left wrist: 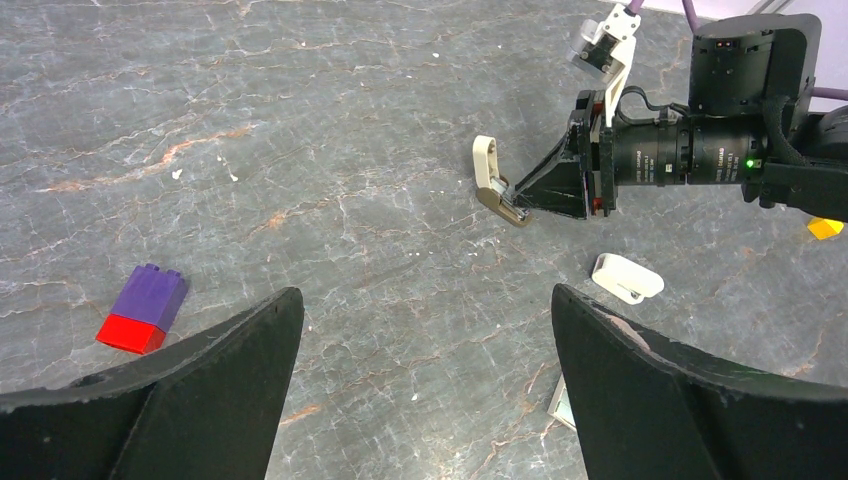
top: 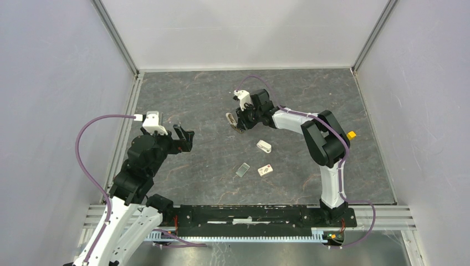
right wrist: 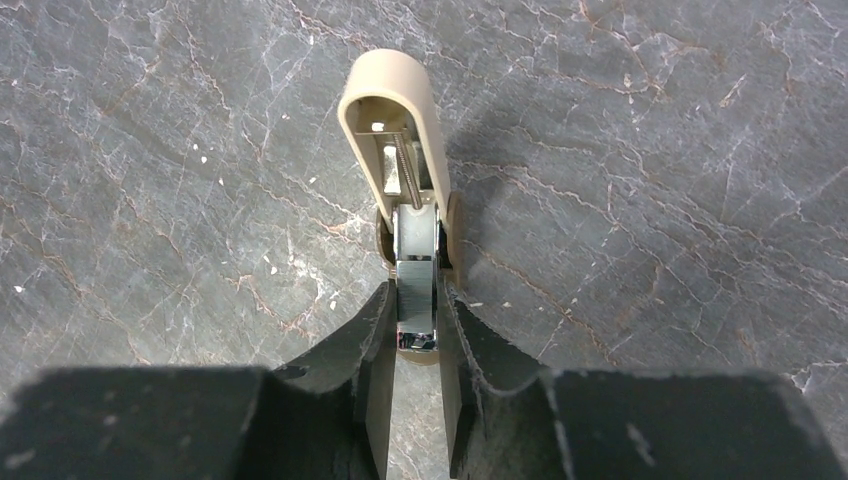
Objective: Load the staples into the stapler
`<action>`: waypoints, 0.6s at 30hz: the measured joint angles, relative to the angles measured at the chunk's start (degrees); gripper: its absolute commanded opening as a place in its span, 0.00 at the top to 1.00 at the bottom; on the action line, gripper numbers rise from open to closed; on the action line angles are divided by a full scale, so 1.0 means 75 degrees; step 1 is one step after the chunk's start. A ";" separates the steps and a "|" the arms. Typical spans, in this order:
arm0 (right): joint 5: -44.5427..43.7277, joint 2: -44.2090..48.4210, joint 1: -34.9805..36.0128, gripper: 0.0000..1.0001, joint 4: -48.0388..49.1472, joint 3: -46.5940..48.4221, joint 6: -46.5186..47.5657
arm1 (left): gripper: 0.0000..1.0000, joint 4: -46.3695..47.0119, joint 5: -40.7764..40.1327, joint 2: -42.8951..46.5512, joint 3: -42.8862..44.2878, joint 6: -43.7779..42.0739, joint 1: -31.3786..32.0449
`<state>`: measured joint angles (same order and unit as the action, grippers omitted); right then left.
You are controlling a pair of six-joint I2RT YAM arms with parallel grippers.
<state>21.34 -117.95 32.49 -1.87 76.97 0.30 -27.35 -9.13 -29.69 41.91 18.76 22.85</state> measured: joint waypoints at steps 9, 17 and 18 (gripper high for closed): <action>-0.0055 0.0006 0.0003 0.71 -0.0009 -0.0149 -0.0006 | 0.00 0.0000 0.0000 0.0000 0.0000 0.0000 0.0000; -0.0058 0.0012 0.0003 0.62 -0.0009 -0.0152 -0.0032 | 0.00 0.0000 0.0000 0.0003 0.0000 0.0003 0.0000; -0.0073 0.0017 0.0000 0.61 -0.0015 -0.0152 -0.0035 | 0.00 0.0000 0.0000 0.0003 0.0000 0.0003 0.0000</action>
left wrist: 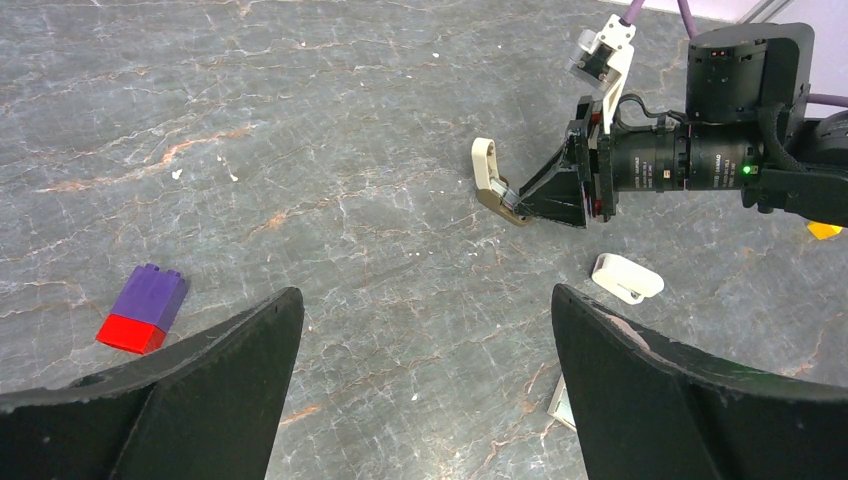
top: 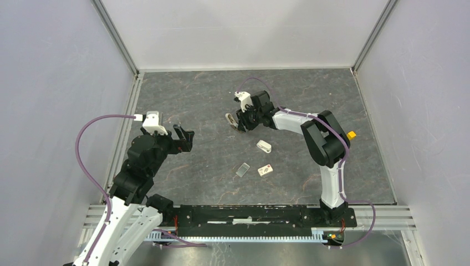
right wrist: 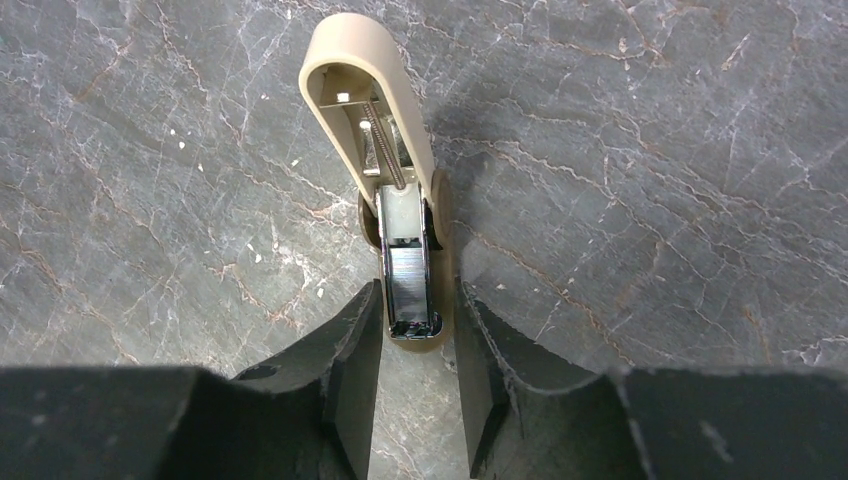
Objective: Load the staples into the stapler
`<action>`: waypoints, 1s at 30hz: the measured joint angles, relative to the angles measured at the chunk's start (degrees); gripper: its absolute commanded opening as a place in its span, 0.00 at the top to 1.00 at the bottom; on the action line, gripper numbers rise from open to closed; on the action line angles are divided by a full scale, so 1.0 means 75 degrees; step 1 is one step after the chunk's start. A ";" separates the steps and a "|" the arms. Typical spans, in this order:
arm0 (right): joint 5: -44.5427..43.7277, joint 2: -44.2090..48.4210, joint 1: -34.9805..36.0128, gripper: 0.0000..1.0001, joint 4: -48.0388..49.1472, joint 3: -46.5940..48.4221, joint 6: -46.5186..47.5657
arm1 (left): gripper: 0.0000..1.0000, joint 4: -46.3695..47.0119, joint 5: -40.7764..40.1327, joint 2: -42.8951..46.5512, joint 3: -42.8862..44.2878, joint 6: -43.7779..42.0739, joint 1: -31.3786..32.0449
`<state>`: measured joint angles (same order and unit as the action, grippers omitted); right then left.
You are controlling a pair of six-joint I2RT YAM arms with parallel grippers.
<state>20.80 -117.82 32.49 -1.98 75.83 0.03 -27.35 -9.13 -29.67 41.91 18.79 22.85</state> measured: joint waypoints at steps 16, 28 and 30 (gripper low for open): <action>-0.0064 0.0353 -0.0003 0.54 0.0131 -0.0061 -0.0017 | 0.05 -0.0143 -0.0143 -0.1180 0.0224 0.0443 0.0000; -0.0772 0.0431 0.0280 0.50 0.0134 -0.0114 0.0868 | 0.18 0.1020 0.3150 -0.3485 0.0119 0.2226 -0.1556; -0.0898 0.0431 0.0396 0.51 0.0134 -0.0114 0.1023 | 0.19 0.1128 0.3386 -0.3634 0.0073 0.2404 -0.1833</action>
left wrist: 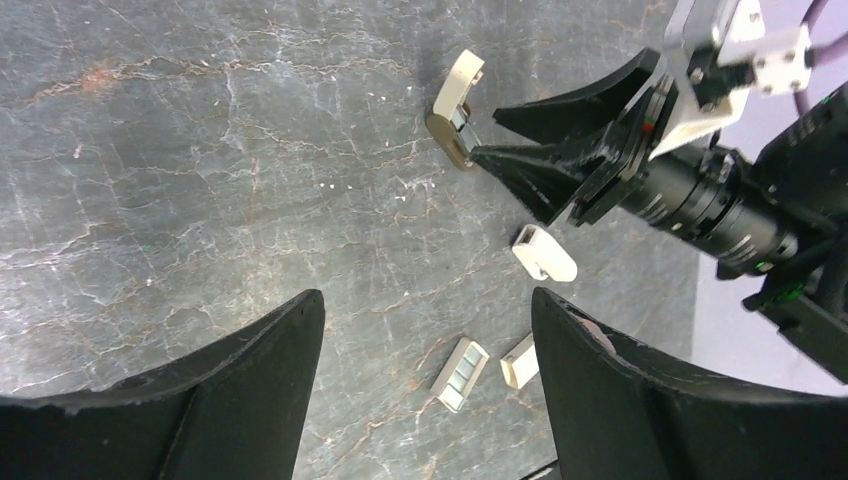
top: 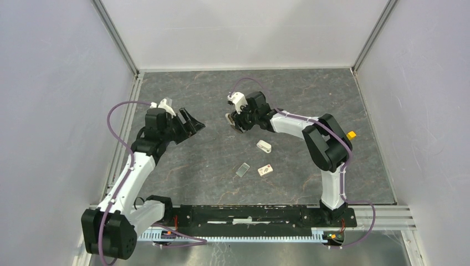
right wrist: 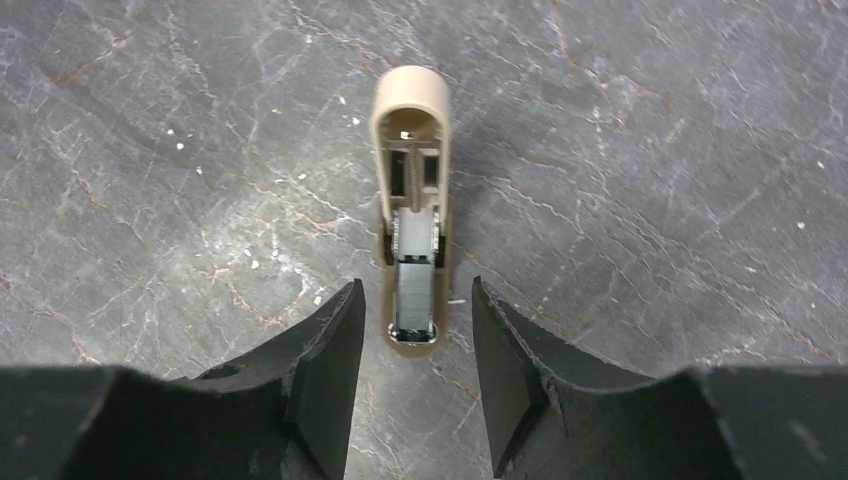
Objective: Load the staples into the stapler
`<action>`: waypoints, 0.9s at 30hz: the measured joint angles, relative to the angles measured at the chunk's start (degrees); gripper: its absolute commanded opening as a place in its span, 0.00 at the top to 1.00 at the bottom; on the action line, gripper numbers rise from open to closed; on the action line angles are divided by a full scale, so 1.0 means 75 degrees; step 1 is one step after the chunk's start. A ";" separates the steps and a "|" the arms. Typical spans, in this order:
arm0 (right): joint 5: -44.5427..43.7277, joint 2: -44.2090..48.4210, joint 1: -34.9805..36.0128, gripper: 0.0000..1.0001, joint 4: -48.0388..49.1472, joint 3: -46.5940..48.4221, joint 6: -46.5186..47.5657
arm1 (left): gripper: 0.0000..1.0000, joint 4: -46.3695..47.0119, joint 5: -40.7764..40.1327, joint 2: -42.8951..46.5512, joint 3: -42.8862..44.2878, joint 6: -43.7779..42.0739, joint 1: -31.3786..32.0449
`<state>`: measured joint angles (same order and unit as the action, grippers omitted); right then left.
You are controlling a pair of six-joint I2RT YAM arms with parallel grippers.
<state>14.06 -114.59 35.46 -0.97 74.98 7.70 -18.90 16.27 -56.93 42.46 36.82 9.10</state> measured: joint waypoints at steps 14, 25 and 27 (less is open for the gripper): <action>-0.0414 -0.0009 0.0318 0.55 0.0000 -0.0087 0.0597 | 0.32 0.0764 0.1099 -0.0793 -0.0344 0.0679 -0.0653; -0.0717 -0.0236 0.0458 0.68 0.0003 -0.0099 0.0839 | 0.36 0.0772 0.1311 -0.0898 -0.0344 0.0673 -0.0685; -0.0720 -0.0248 0.0458 0.70 0.0012 -0.0099 0.0839 | 0.37 0.0769 0.1311 -0.0898 -0.0347 0.0670 -0.0691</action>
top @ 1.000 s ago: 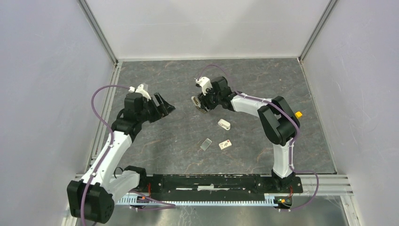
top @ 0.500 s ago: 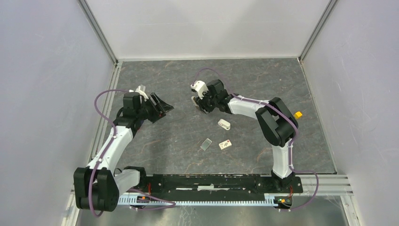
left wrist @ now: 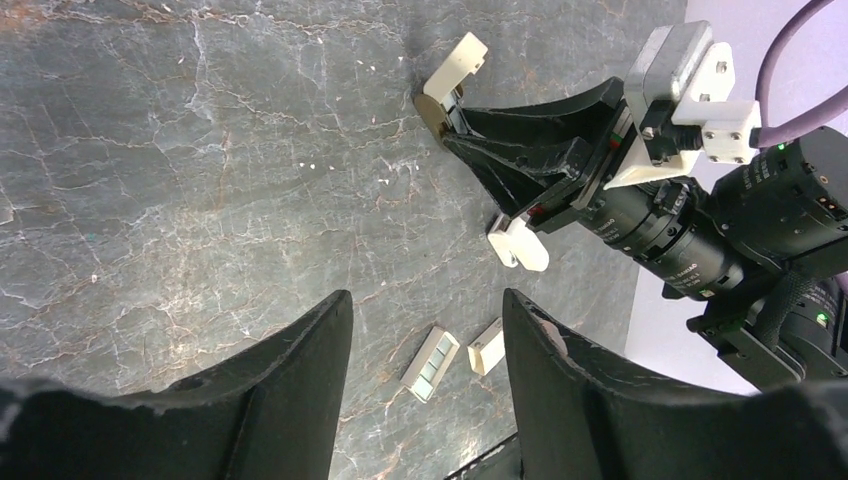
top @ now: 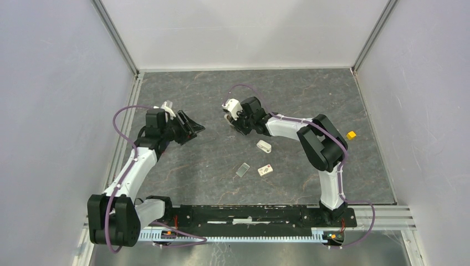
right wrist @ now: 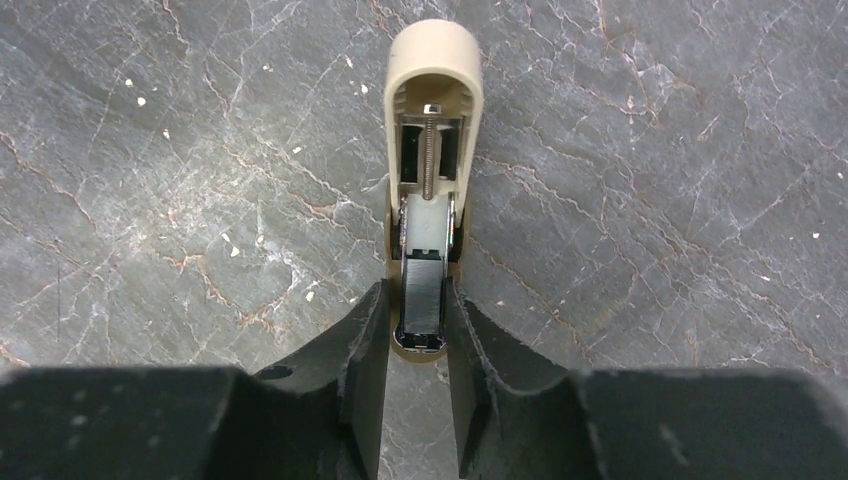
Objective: Load the staples into the stapler
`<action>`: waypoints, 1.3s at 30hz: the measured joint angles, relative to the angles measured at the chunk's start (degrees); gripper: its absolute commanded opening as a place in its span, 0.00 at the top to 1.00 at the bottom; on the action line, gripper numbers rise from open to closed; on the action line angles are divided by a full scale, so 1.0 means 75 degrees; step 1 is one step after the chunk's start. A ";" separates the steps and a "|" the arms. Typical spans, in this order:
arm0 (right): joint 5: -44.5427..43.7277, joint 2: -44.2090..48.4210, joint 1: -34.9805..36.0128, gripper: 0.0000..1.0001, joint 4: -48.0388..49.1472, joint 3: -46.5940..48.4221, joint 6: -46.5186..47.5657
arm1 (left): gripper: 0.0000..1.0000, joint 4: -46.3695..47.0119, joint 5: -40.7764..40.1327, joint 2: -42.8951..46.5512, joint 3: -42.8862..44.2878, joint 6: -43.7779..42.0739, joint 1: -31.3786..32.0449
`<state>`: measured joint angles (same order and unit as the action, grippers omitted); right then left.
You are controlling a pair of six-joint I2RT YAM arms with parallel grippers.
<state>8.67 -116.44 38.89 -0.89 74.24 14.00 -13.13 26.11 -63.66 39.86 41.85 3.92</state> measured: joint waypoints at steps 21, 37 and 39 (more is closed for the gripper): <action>-0.0102 0.1139 0.0697 0.80 0.1349 -0.2002 -0.0204 | 0.57 0.0883 0.0408 -0.1096 -0.0775 0.0152 -0.0003; -0.0195 0.1437 0.1530 0.79 0.2398 -0.2847 -0.0816 | 0.68 0.2480 -0.0082 -0.2358 -0.0953 0.0746 0.0752; -0.0192 0.1437 0.1533 0.79 0.2428 -0.2862 -0.0836 | 0.68 0.2763 -0.0105 -0.2634 -0.0953 0.0886 0.0915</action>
<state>7.22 -105.67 50.39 17.32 52.77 7.73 7.60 25.32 -83.42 32.71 48.49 10.79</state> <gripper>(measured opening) 0.238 0.324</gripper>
